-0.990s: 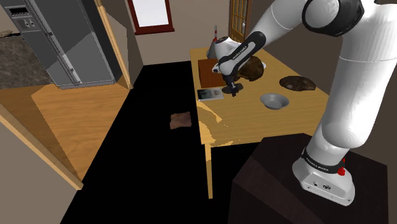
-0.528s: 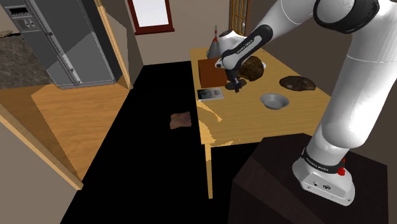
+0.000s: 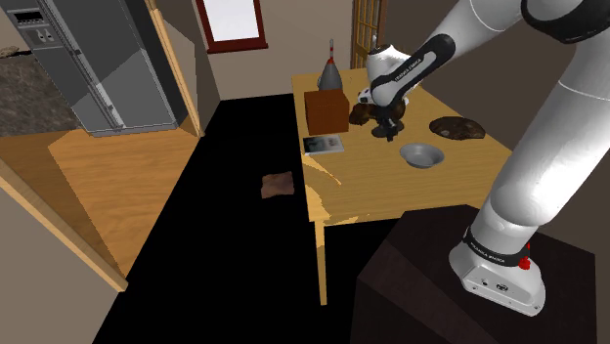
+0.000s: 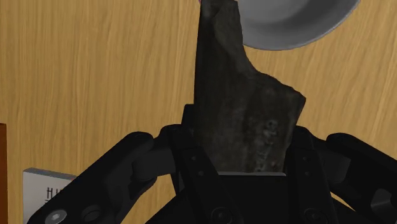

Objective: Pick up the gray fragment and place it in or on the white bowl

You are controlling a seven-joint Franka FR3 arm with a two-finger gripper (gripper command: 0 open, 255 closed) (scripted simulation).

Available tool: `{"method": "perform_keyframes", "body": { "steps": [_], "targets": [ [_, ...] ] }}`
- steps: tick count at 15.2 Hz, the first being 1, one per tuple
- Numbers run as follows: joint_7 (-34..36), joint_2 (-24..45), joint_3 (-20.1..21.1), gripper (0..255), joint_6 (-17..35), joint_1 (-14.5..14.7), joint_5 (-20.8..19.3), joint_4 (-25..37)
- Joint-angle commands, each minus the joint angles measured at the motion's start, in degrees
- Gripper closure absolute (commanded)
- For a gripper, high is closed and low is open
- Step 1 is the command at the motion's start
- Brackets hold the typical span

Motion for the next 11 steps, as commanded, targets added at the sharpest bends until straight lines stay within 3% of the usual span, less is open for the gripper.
{"method": "perform_keyframes", "body": {
  "steps": [1,11],
  "targets": [
    [-1.67,-2.59,-1.50,255,1.06,-1.54,-1.66,-2.94],
    [-11.48,-10.77,-9.69,255,4.92,-9.78,-9.09,-11.22]
  ]
}}
